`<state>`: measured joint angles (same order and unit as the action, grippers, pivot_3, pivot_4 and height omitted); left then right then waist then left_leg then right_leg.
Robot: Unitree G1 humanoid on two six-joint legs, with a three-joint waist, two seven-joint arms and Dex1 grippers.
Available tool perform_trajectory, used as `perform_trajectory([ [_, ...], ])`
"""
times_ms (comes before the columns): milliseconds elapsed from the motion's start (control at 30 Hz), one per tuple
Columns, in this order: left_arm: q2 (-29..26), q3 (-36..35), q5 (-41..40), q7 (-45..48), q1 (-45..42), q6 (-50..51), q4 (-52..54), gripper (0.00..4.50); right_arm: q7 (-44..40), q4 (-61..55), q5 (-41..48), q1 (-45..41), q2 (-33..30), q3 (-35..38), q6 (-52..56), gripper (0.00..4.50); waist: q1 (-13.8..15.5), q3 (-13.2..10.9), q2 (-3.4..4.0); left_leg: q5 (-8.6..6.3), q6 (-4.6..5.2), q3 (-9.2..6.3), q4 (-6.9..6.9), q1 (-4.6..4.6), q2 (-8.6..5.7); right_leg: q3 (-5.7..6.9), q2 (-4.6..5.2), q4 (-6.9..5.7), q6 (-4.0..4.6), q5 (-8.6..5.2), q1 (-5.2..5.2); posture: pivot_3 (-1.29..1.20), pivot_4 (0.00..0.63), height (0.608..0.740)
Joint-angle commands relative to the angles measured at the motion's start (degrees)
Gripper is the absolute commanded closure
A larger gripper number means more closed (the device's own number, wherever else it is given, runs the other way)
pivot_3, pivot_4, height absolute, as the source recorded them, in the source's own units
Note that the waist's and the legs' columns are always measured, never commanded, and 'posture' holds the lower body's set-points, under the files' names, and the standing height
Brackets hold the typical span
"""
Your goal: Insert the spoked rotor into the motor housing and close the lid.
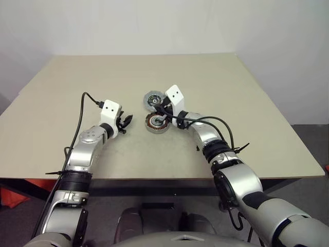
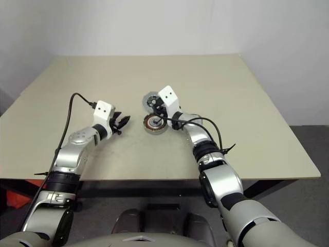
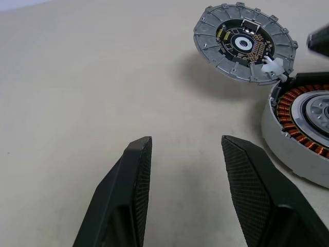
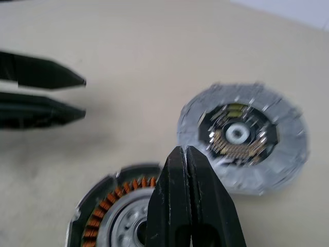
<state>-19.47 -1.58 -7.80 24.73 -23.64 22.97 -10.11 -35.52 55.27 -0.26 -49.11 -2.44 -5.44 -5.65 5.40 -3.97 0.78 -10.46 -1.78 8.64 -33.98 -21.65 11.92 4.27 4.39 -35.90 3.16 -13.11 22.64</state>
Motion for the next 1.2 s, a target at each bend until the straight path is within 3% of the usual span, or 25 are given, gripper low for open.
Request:
perform_trajectory([
  [33, -0.4, -0.6, 0.0, -0.2, -0.2, -1.0, 1.5, 2.23, -0.2, 1.2, -2.4, 2.5, 0.3, -2.5, 0.6, 4.46, 0.0, 0.0, 0.00, 0.00, 0.00, 0.00, 0.00, -0.01, 0.00, 0.00, 0.00, 0.02, 0.00, 0.00, 0.00, 0.00, 0.000, 0.740],
  [300, -0.4, -0.8, 0.1, -0.3, -0.1, -1.3, 1.0, 2.23, 2.1, 2.1, -1.9, 1.4, -0.7, -1.0, 1.5, 4.46, 0.0, 0.0, 0.00, -0.01, 0.00, 0.01, 0.09, 0.54, -0.01, -0.03, 0.01, 0.08, -0.01, -0.01, -0.49, 0.00, 0.000, 0.740],
  [700, -0.3, -0.7, 0.1, -0.2, -0.3, -1.3, 0.6, 2.23, -0.5, -7.5, 1.4, -0.9, -0.2, 0.3, 2.1, 4.46, -0.1, 0.0, 0.00, 0.00, -0.03, 0.03, 0.25, 0.29, -0.01, -0.03, 0.00, 0.12, 0.00, -0.01, -0.19, 0.00, 0.000, 0.740],
  [1200, -0.7, -1.2, 0.1, -0.4, -0.3, -1.4, 0.6, 2.23, 0.1, -6.1, -2.4, 4.9, 1.3, -4.2, 6.0, 4.46, -0.1, 0.0, -0.02, 0.03, -0.08, 0.04, 0.40, 0.55, -0.01, -0.07, 0.00, 0.18, 0.00, -0.02, -0.35, 0.00, 0.000, 0.740],
])
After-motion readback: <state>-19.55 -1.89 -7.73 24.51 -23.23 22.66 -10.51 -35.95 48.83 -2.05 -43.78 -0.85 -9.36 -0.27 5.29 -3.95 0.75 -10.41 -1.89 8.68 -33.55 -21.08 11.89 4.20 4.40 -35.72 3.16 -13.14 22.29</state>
